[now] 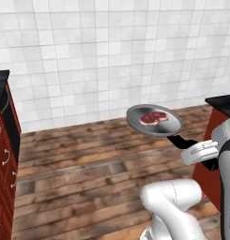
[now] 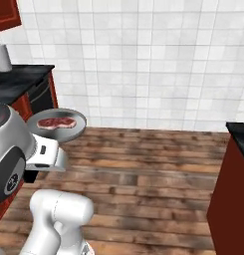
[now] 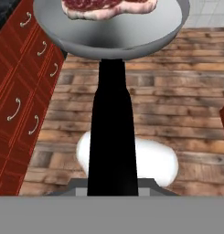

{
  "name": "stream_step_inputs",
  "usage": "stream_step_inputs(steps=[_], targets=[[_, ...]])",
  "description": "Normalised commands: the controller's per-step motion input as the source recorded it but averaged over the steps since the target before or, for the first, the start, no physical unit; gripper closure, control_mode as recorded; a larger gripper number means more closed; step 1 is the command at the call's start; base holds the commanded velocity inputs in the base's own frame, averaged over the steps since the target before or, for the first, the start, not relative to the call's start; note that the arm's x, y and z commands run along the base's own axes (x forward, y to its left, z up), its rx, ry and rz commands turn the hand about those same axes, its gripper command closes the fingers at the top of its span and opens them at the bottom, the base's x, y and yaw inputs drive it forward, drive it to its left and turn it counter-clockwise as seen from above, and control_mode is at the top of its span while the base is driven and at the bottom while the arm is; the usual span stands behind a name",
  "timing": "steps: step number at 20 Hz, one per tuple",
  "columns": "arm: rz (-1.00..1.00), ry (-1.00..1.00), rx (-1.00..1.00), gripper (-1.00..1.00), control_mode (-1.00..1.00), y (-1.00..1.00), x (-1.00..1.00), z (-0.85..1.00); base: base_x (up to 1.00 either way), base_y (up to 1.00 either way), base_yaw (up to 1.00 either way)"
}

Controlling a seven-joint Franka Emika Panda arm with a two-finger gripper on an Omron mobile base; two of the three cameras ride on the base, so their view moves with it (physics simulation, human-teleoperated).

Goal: Pick up the pan with the steak in it and place it on the dining table. Then place the steak on the plate.

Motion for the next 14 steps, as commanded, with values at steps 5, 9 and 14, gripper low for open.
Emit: stream_step_inputs(steps=[5, 9, 14], targets=[[0.0, 0.0, 0.0, 1.0, 1.0, 0.0, 0.0, 0.0, 1.0, 0.41, -0.07], [0.0, 0.0, 0.0, 1.0, 1.0, 0.0, 0.0, 0.0, 1.0, 0.43, -0.07], [0.0, 0.0, 0.0, 1.0, 1.0, 0.0, 0.0, 0.0, 1.0, 0.44, -0.06]])
